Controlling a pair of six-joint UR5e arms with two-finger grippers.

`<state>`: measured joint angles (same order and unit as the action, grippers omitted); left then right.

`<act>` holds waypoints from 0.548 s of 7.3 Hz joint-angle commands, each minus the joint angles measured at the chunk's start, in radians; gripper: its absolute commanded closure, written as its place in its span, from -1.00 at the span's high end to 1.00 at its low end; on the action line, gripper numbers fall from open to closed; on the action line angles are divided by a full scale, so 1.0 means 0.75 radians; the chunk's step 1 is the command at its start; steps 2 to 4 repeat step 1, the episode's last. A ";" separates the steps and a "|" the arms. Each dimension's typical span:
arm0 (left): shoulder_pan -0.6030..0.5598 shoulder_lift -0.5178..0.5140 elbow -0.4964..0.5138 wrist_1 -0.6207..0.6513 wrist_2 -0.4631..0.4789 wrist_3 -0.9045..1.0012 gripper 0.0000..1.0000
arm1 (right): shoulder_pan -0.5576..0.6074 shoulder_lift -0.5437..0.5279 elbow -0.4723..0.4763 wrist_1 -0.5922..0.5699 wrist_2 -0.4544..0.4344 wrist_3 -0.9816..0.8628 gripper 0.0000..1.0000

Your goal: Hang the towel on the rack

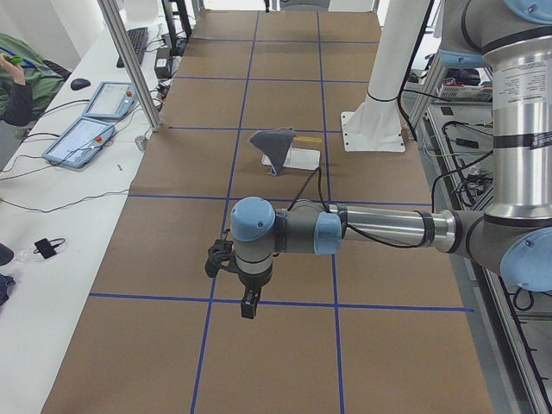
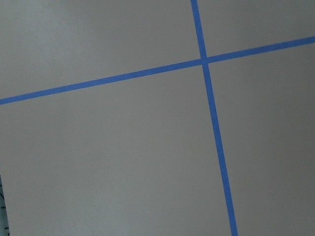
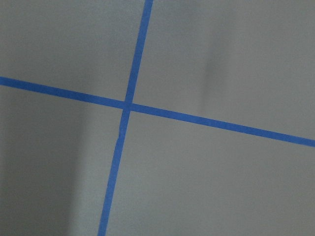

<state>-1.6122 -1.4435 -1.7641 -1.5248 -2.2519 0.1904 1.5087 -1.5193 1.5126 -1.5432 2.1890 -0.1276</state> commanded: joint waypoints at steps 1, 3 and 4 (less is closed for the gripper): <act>0.000 0.000 0.000 0.000 0.000 0.000 0.97 | 0.001 -0.001 0.000 0.000 0.000 0.000 1.00; 0.000 0.000 0.000 0.000 0.000 0.000 0.97 | 0.001 -0.001 0.000 0.000 0.000 0.000 1.00; 0.000 0.000 0.000 0.000 0.000 0.000 0.97 | 0.001 -0.001 0.000 0.000 0.000 0.000 1.00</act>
